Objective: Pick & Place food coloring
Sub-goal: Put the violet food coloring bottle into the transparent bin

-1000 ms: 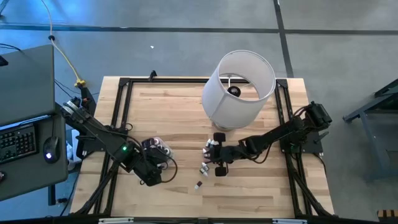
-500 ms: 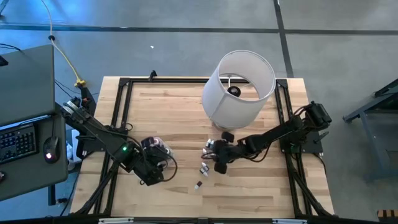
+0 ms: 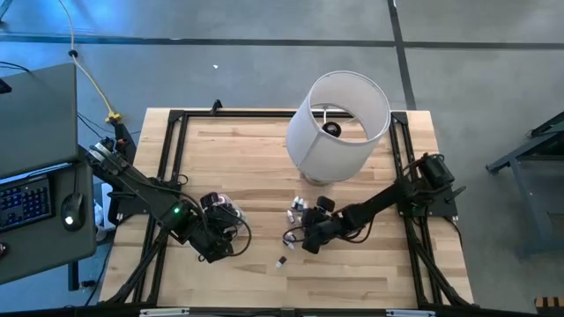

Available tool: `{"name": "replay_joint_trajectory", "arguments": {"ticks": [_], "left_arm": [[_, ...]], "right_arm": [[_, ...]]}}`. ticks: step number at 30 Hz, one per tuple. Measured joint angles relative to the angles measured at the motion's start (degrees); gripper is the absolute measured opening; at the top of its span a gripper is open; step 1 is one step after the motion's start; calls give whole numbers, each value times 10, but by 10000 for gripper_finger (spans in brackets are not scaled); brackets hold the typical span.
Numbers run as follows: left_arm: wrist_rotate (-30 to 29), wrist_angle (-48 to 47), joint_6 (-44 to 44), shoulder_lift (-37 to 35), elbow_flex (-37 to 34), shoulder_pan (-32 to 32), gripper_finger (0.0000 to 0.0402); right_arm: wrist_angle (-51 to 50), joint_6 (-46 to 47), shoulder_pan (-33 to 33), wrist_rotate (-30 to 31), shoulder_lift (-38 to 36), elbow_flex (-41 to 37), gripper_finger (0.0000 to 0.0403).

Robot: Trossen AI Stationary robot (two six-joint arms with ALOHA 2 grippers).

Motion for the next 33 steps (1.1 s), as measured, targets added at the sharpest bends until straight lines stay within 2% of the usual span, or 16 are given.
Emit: {"name": "replay_joint_trajectory", "arguments": {"ticks": [8,17,20,22,25,27,33], "left_arm": [[0,0,0,0,0,0,189],[3,-1,-14,0,0,0,189],[12,-24,-19,-7,4,-2,189],[9,-46,-33,-21,14,-13,189],[-18,-100,-48,-47,33,-35,189],[-53,-133,-60,-61,47,-52,189],[-204,-171,-76,-121,53,-118,189]], "right_arm": [[4,-3,1,5,23,2,173],[50,-12,-1,-17,22,0,79],[97,-40,-1,-30,17,-2,66],[149,-64,2,-10,16,7,66],[248,-128,0,-11,29,51,75],[277,-196,-1,-12,56,99,77],[251,-345,-6,-24,169,330,72]]}}
